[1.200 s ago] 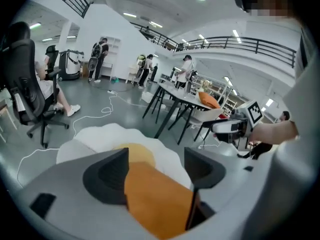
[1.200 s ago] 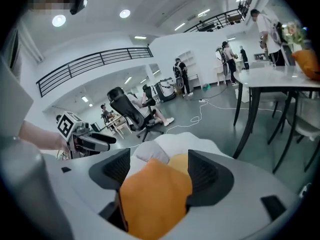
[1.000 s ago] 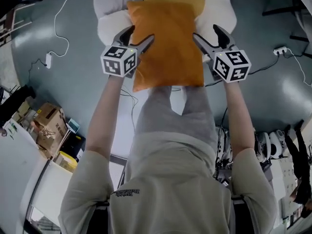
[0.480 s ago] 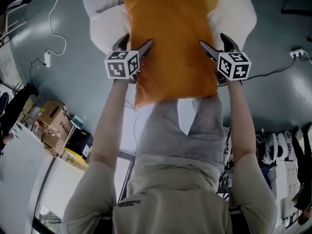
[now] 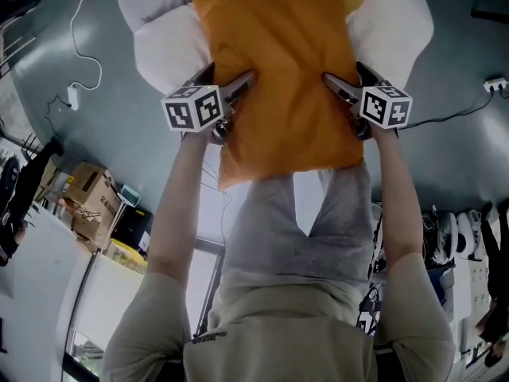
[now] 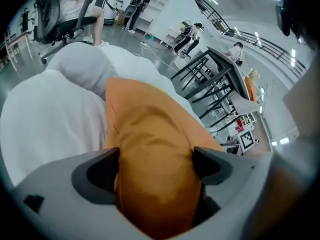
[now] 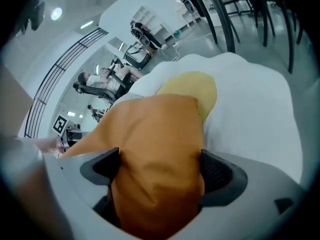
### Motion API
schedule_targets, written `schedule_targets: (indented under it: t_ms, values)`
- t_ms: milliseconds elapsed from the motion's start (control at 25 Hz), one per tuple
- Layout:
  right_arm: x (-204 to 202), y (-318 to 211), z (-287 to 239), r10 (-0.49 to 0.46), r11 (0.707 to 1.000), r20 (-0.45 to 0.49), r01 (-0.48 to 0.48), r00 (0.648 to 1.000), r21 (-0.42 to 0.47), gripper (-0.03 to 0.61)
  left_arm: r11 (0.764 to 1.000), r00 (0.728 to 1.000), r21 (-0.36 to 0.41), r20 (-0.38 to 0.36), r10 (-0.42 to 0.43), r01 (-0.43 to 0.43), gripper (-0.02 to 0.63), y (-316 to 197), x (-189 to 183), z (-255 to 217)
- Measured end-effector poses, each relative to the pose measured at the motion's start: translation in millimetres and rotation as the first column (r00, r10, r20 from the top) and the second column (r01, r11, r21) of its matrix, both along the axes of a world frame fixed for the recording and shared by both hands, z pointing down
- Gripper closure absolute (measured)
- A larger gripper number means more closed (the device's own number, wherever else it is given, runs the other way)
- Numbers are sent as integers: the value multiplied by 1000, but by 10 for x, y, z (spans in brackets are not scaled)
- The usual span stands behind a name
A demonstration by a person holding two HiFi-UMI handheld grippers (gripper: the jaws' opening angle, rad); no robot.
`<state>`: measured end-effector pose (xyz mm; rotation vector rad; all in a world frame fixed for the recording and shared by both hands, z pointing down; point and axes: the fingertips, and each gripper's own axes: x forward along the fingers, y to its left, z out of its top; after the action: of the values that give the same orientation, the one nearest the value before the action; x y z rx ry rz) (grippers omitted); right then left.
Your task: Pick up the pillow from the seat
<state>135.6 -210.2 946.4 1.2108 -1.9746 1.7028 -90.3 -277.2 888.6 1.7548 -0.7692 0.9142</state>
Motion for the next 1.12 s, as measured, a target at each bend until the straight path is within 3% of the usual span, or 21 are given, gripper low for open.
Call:
schedule_targets:
  t_ms: [280,480,720,920,1120]
  values:
    - [-257,117,336,-47,994,107,57,993,-91,101,998,999,-28,4,54,-54,184,137,160,254]
    - [-354,150,281,-78,993,118,88,990,-80,283,996,996,-9,27,86,-85,288,216,195,256]
    - [-342,90,25,-71,997,22,70,997,25,450,992,992,26,22,121,-121,422,181,224,98]
    - [-279,44,-333,-46,986,-73,56,996,155,483,983,989,110,-5,147,-145,456,110,329,-250]
    - [-72,-39,-988,17,953,-155,31,988,300,483,957,982,232,-35,184,-171,456,12,518,-854]
